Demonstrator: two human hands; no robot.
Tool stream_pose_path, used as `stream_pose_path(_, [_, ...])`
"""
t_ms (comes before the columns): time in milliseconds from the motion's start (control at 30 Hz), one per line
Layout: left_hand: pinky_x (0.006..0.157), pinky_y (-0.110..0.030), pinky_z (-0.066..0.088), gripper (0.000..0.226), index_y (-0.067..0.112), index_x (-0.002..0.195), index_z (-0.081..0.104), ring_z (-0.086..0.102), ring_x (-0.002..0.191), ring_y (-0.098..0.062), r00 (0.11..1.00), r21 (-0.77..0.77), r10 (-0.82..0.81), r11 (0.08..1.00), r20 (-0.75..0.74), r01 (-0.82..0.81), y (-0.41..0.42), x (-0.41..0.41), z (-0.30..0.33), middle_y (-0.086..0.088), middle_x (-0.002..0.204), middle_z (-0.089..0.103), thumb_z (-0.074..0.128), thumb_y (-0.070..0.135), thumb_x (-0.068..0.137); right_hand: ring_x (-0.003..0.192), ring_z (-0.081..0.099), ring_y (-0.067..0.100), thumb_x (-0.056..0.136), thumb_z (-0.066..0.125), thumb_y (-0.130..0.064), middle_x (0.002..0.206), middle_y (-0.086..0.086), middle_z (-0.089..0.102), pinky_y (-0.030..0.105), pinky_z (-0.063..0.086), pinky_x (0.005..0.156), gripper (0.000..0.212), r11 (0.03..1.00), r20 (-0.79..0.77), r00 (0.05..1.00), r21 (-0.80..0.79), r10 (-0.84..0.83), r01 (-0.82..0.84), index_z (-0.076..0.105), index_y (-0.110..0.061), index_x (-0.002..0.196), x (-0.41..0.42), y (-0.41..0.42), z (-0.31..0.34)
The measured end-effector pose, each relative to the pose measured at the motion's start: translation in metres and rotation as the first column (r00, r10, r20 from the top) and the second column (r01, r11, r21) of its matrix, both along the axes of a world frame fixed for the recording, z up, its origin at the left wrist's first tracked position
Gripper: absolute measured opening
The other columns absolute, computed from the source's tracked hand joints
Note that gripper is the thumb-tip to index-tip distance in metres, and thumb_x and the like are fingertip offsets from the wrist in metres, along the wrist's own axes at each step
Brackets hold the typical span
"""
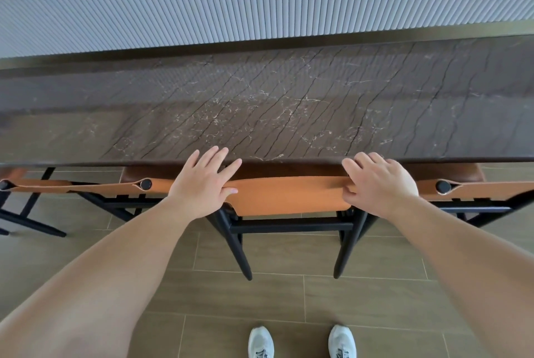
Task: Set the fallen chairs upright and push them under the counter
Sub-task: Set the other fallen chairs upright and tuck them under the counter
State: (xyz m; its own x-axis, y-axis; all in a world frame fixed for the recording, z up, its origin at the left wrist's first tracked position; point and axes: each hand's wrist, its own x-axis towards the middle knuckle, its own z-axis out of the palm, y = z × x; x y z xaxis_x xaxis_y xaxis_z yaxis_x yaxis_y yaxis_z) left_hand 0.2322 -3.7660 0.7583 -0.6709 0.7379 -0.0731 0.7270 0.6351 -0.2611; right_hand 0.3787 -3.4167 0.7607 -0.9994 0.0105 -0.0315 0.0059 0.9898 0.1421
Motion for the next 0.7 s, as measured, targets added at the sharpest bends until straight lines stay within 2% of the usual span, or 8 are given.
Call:
stream_pose_path(100, [0.115, -0.052, 0.026, 0.070, 0.026, 0.152, 0.034, 0.029, 0.145, -0.033, 0.999, -0.009, 0.018, 1.000, 0.029, -0.017, -0.012, -0.015, -0.003, -0.017, 0.155, 0.035, 0.052, 0.057, 0.092, 0.087, 0.058, 0.026, 0.075, 0.062, -0.043, 0.092, 0.002, 0.058, 0.037, 0.047, 0.063, 0.036, 1.000, 0.010, 1.000, -0.018, -0.019, 0.019, 0.051, -0.020, 0.099, 0.001, -0.020, -0.005])
stream_pose_path(233, [0.116, -0.049, 0.025, 0.073, 0.025, 0.152, 0.032, 0.026, 0.146, -0.034, 0.997, -0.009, 0.039, 0.999, 0.064, -0.038, -0.019, -0.030, -0.006, -0.020, 0.156, 0.032, 0.053, 0.059, 0.091, 0.094, 0.056, 0.026, 0.081, 0.058, -0.044, 0.099, 0.002, 0.057, 0.038, 0.047, 0.068, 0.035, 0.999, 0.018, 0.999, -0.019, -0.046, 0.046, 0.050, -0.020, 0.105, -0.004, -0.034, -0.006])
stream_pose_path(467, [0.118, -0.045, 0.017, 0.069, 0.025, 0.152, 0.031, 0.023, 0.148, -0.030, 0.996, 0.027, 0.042, 0.999, 0.078, -0.044, -0.023, -0.021, -0.009, -0.016, 0.158, 0.030, 0.048, 0.057, 0.093, 0.099, 0.054, 0.023, 0.081, 0.055, -0.048, 0.106, -0.001, 0.056, 0.036, 0.048, 0.071, 0.041, 0.998, 0.038, 0.998, -0.018, -0.051, 0.052, 0.046, -0.022, 0.111, -0.009, -0.036, -0.008])
stream_pose_path(700, [0.114, -0.049, 0.029, 0.068, 0.021, 0.150, 0.038, 0.029, 0.145, -0.034, 0.996, 0.069, 0.047, 0.996, 0.081, -0.053, 0.003, 0.008, -0.019, -0.019, 0.156, 0.033, 0.055, 0.053, 0.092, 0.104, 0.053, 0.023, 0.078, 0.055, -0.051, 0.112, -0.002, 0.056, 0.037, 0.049, 0.080, 0.054, 0.999, 0.074, 0.996, -0.006, -0.046, 0.047, 0.044, -0.023, 0.123, -0.008, -0.001, -0.011])
